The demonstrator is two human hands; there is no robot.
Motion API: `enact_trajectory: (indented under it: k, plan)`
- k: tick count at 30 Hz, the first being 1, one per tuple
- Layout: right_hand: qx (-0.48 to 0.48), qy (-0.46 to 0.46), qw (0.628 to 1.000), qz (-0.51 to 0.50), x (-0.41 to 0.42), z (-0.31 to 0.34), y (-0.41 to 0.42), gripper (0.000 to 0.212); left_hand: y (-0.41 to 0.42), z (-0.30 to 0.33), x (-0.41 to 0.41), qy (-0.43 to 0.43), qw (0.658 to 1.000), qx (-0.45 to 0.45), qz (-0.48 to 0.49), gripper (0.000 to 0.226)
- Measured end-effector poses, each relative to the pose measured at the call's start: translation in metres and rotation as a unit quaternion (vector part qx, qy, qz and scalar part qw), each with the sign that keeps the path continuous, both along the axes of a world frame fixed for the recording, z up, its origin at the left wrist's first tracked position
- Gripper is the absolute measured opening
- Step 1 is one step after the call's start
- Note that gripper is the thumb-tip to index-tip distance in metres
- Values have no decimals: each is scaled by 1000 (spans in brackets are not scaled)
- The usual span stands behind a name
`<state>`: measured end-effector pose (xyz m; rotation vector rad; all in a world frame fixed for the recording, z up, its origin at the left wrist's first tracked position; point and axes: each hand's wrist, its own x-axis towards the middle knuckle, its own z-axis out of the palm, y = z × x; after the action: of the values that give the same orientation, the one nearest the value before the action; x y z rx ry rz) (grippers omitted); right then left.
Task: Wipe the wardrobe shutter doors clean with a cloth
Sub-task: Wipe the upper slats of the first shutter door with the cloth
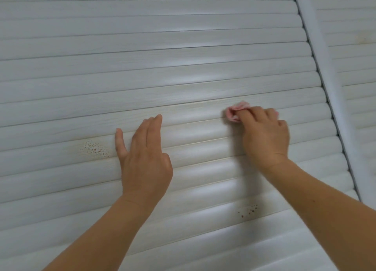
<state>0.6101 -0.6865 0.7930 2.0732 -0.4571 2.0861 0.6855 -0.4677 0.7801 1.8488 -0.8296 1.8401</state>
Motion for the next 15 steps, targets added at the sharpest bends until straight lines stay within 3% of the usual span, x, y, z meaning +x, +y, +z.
enact_trajectory:
  k: [3,5,10,15]
  plan:
    - [137,10,991,-7,-7,1,-22,34,-1,0,0,-5,1000,-1,11,68]
    - [162,-18,987,14,-3,2,-14,34,-3,0,0,-11,1000,2,23,67]
    - [-23,-43,997,62,20,1,55,37,-14,0,-1,-12,999,-9,31,68]
    - [-103,15,992,75,22,5,58,37,-18,0,-3,-5,999,-6,31,71]
